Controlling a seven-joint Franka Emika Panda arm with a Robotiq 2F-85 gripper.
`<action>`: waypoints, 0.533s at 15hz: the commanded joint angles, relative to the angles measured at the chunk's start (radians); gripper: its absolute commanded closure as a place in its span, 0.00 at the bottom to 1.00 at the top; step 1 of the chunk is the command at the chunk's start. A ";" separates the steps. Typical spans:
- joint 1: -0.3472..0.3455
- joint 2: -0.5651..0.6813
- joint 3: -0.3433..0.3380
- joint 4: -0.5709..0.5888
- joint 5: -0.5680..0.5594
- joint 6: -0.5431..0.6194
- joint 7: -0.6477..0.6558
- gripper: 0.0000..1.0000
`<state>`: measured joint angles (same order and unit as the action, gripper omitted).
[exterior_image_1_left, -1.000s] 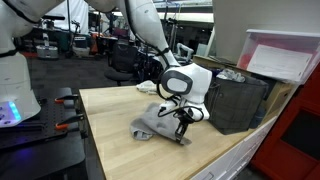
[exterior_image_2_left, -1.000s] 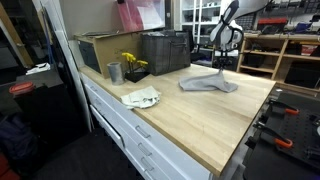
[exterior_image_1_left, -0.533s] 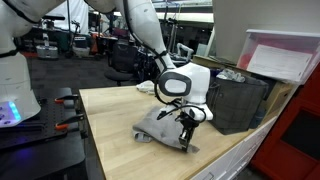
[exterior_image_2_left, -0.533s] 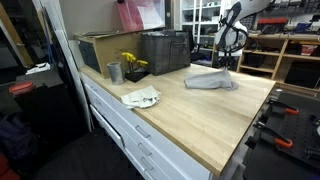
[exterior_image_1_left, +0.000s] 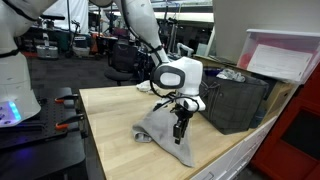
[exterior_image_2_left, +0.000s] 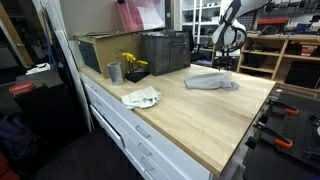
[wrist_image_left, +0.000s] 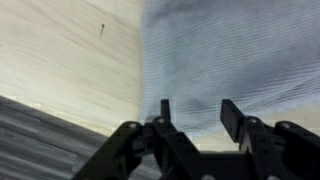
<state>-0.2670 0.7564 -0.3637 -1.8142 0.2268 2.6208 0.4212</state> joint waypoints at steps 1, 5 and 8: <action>-0.007 -0.183 0.074 -0.187 0.037 -0.014 -0.056 0.11; 0.009 -0.267 0.135 -0.294 0.047 -0.015 -0.093 0.00; 0.033 -0.260 0.156 -0.309 0.034 -0.026 -0.087 0.00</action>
<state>-0.2521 0.5278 -0.2192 -2.0776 0.2605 2.6127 0.3549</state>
